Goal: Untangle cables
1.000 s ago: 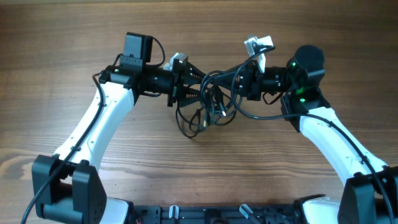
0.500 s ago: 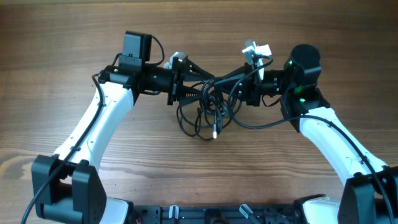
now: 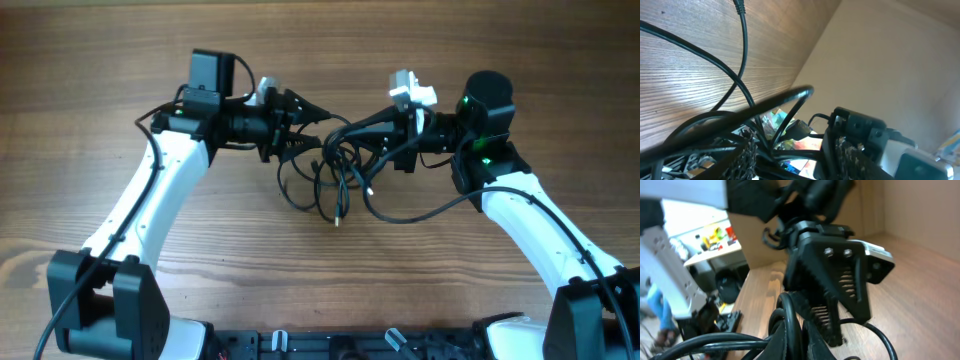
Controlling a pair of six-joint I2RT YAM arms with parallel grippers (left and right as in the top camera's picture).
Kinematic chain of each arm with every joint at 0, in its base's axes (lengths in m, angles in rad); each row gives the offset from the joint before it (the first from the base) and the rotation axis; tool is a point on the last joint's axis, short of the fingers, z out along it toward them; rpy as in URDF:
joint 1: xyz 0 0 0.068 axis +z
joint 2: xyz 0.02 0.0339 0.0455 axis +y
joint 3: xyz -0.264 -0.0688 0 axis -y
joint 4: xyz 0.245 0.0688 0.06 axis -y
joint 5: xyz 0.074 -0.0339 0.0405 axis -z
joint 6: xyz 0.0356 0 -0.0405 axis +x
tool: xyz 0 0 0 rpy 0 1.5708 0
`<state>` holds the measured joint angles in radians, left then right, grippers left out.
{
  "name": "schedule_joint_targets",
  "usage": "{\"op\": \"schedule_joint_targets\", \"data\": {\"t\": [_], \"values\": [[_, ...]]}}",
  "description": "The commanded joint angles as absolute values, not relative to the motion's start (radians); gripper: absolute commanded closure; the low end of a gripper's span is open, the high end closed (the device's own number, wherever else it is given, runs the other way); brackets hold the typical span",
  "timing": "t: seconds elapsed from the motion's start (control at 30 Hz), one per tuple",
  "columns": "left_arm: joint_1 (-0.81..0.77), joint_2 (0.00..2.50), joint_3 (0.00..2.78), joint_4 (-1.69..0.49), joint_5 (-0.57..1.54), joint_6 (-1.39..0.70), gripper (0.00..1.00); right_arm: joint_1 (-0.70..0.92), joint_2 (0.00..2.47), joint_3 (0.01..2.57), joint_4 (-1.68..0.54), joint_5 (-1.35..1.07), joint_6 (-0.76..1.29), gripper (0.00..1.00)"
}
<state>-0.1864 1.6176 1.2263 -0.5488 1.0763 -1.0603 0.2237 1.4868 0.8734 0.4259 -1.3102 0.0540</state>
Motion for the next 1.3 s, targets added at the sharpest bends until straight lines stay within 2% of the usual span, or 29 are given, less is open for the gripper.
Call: {"op": "schedule_joint_targets", "data": {"t": [0.0,0.33,0.83,1.1,1.13,1.2,1.27], "values": [[-0.126,1.605,1.244,-0.55,1.176,-1.062,0.42,0.222,1.489,0.881,0.433,-1.399,-0.131,0.96],[-0.175,1.605,1.244,-0.625,1.294,-1.062,0.43,0.222,1.489,0.881,0.436,-1.428,-0.204,0.96],[-0.304,1.605,1.244,-0.671,1.245,-1.029,0.45,0.222,1.489,0.881,0.436,-1.426,-0.222,0.96],[-0.318,1.605,1.244,-0.67,1.243,-1.024,0.46,0.221,1.489,0.881,0.432,-1.382,-0.234,0.96],[-0.318,1.605,1.244,-0.67,1.223,-1.024,0.47,0.221,1.489,0.881,0.432,-1.382,-0.233,0.96],[-0.318,1.605,1.244,-0.671,1.171,-1.024,0.62,0.222,1.489,0.881,0.432,-1.399,-0.232,0.96],[-0.319,1.605,1.244,-0.671,1.101,-1.025,0.83,0.221,1.489,0.881,0.432,-1.448,-0.233,0.96]]}}
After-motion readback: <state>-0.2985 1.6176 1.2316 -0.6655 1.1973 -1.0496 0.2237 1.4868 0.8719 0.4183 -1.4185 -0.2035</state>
